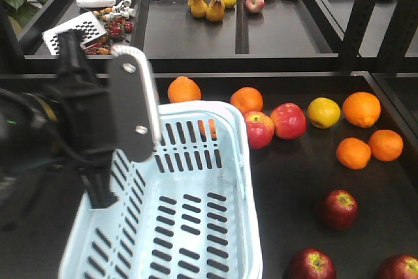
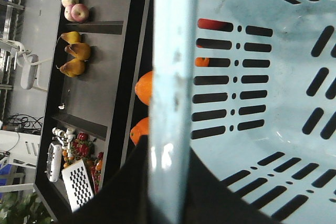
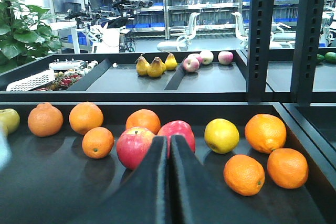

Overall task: Pick three apples into basket with both arms
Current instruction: 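Lower the light-blue basket onto the table with the left gripper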

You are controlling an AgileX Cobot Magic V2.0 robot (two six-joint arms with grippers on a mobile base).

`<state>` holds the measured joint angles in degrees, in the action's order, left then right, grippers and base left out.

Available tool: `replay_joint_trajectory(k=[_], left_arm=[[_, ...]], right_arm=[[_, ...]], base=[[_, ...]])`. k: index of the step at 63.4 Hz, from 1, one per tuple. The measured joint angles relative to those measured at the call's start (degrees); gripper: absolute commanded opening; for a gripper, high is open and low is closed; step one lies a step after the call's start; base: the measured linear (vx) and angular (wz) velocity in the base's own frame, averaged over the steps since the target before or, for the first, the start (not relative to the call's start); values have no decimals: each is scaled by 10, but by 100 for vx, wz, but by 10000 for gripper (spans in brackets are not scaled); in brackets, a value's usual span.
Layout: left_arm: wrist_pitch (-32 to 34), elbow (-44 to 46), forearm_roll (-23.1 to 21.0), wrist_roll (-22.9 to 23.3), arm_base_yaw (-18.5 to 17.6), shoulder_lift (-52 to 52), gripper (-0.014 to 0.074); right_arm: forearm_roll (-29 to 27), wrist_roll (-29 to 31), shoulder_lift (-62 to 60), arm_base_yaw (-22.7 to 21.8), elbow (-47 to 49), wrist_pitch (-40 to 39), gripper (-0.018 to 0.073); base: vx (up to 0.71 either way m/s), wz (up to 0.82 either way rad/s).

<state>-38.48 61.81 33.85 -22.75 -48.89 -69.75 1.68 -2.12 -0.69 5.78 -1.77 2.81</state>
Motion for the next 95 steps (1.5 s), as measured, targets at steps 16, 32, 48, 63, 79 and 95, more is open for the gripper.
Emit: replay_joint_trajectory(k=[16,32,48,63,79,95], left_arm=[[81,-7,124,108,0,-132,-6],[135,-7,248,269,39,-235,-6],[174,-7,349,343,56,-273,-6],[198,-7,358,356,56,-296,4],[198,-7,360,362,56,-301,71],[198,-7,338,373,53,-302,357]], right_arm=[[0,0,0,0,0,0,-9],[0,0,0,0,0,0,-9],[0,0,0,0,0,0,-9],[0,0,0,0,0,0,-9],[0,0,0,0,0,0,-9],[0,0,0,0,0,0,-9]], base=[[0,0],[0,0],[0,0],[0,0],[0,0],[0,0]])
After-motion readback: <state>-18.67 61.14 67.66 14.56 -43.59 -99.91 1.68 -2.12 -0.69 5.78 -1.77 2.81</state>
